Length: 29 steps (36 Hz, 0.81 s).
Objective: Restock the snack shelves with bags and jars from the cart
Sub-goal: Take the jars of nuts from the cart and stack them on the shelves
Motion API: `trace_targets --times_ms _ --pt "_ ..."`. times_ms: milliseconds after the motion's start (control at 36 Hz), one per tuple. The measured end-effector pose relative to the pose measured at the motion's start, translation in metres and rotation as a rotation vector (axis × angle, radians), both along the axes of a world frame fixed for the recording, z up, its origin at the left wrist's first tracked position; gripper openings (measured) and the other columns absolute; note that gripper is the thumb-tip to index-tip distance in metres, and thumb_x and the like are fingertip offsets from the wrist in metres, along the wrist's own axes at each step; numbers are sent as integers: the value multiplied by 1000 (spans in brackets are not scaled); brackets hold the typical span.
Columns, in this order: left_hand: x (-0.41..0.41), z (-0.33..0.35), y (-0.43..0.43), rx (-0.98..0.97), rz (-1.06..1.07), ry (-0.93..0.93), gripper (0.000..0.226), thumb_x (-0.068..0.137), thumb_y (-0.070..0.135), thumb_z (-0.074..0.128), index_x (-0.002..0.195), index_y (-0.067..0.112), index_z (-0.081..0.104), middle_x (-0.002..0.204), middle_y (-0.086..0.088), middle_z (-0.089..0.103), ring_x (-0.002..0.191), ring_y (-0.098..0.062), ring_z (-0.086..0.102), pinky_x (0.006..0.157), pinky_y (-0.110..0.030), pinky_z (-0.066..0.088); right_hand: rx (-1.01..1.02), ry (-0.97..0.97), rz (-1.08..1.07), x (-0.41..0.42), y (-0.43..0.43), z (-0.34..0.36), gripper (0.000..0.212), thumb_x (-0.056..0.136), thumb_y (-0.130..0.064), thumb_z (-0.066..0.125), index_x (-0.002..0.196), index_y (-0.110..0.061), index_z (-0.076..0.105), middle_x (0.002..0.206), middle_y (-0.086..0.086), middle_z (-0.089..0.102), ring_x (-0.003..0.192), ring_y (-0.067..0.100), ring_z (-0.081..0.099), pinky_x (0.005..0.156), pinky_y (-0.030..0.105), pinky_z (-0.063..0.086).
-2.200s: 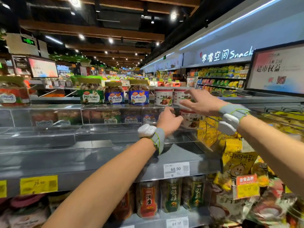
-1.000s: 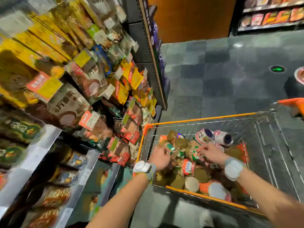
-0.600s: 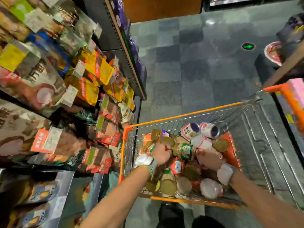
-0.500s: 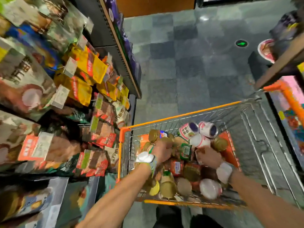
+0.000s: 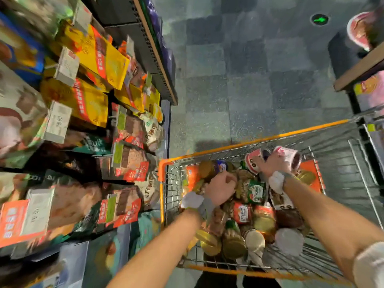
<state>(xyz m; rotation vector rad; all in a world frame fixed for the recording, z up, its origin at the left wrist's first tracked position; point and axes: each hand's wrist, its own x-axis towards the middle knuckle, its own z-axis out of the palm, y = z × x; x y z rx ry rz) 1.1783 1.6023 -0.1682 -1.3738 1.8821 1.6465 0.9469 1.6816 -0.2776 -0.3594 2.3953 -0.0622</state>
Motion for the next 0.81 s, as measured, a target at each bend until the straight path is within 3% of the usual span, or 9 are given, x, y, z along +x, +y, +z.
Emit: trace_targets --times_ms 167,333,417,472,528,583,667,750,806 --pt "-3 -4 -12 -12 21 55 22 96 17 50 112 20 66 85 8 60 70 -12 57 71 -29 53 -10 67 -73 16 -26 45 108 73 -76 64 143 2 39 136 27 54 125 44 52 102 47 46" --pt "-7 -11 -20 -56 9 53 24 99 20 50 121 16 61 100 2 59 91 -18 59 78 -29 44 14 101 -121 25 -21 47 115 52 -86 71 133 -10 45 127 25 56 114 43 60 92 47 54" --pt "-13 -14 -21 -33 33 75 59 86 39 68 136 16 47 118 -4 55 109 -23 57 87 -31 46 -63 -113 23 24 -13 68 72 65 -77 71 112 -22 63 106 14 69 89 29 68 66 31 54" --pt "-16 -17 -19 -80 -11 87 100 67 65 78 147 24 33 138 -8 46 129 -27 47 104 -41 45 -125 -284 25 21 -6 74 68 75 -71 68 110 -13 71 110 17 72 97 34 69 74 35 54" --pt "-20 -17 -17 -94 -131 70 118 62 69 82 154 29 20 155 -7 27 142 -28 29 116 -49 33 -184 -460 -66 21 4 74 79 73 -75 66 116 -9 71 118 22 69 110 41 65 93 50 54" --pt "-21 -19 -14 -51 -143 109 125 54 69 87 152 32 19 153 -3 32 141 -27 35 116 -51 35 -240 -672 -240 31 9 81 68 80 -66 69 122 -13 67 116 18 71 103 36 70 82 46 58" --pt "-27 -28 -8 48 -25 184 116 44 56 93 138 35 30 124 8 56 113 -11 60 101 -42 53 -239 -686 -186 41 9 106 37 97 -45 59 119 -15 65 98 15 72 73 22 69 55 30 51" --pt "-30 -27 -3 52 30 186 113 45 50 95 133 46 25 123 9 57 109 -12 62 101 -41 53 -285 -598 -226 20 16 112 71 97 -62 44 109 4 66 77 18 68 49 20 61 41 20 41" --pt "-31 -25 -2 74 76 163 114 45 59 93 132 50 21 125 7 57 110 -18 63 100 -45 53 -314 -428 -215 2 18 117 75 92 -69 44 94 1 70 78 16 70 57 22 61 47 25 43"
